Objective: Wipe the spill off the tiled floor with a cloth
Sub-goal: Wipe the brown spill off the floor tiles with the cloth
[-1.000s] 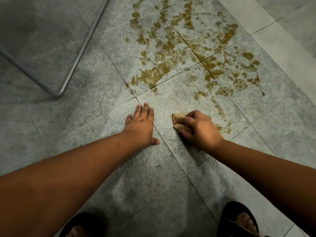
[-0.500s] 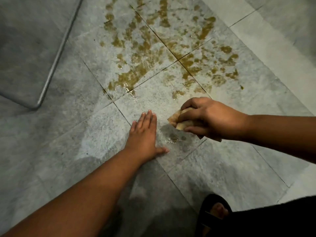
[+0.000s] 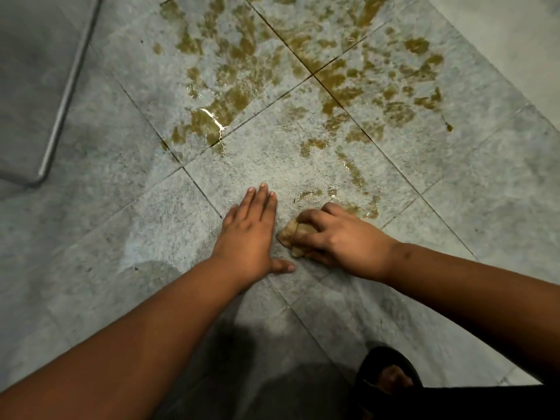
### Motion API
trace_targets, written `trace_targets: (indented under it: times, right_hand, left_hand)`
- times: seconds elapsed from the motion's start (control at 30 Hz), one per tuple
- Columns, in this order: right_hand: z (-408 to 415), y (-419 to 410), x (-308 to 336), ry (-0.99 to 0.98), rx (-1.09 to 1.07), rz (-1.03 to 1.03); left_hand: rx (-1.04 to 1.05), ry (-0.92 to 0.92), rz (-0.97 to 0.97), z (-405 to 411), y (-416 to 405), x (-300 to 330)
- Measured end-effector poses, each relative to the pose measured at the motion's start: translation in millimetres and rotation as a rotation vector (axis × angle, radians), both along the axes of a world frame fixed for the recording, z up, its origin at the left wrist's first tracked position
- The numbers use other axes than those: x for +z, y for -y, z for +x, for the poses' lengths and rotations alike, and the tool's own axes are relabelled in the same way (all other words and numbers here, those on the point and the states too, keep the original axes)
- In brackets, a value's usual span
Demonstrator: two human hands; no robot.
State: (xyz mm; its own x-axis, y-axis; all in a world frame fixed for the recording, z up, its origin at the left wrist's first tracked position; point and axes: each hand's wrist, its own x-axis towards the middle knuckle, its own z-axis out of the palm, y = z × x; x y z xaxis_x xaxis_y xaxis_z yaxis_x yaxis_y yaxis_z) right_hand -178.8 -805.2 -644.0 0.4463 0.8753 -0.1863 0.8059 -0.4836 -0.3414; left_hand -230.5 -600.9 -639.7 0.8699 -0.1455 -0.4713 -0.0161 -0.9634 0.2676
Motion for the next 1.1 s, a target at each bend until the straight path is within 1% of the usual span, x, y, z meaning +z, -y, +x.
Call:
trace_targets:
  times: [0.13,0.3,0.4,0.5,0.7,0.93,1.1]
  right_hand:
    - [11,21,4,-0.036,0.034,-0.068]
    - [20,43,10,-0.034,0.037,-0.094]
    - [18,32,15,-0.023,0.035,-0.034]
    - [14,16,12,-0.032,-0.02,0.026]
    - [14,31,0,-0.116,-0.129,0.026]
    - [21,78,6,-0.069,-0.138,-0.003]
    - [41,50,20,-0.007,-0.188,0.089]
  left_hand:
    - [0.0,0.02,0.018,1,3,-2]
    - [0.005,0.003,0.015,1,3,0]
    - [0.017,0.001,0.025,2,5,1]
    - [0.007,0.0,0.031,2,6,1]
    - [-0.019,-0.002,0.033,7,5,-3]
    - [-0.01,0.02,-0.016,15,2,-6]
    - [-0.01,0.032,-0.019,24,7,-8]
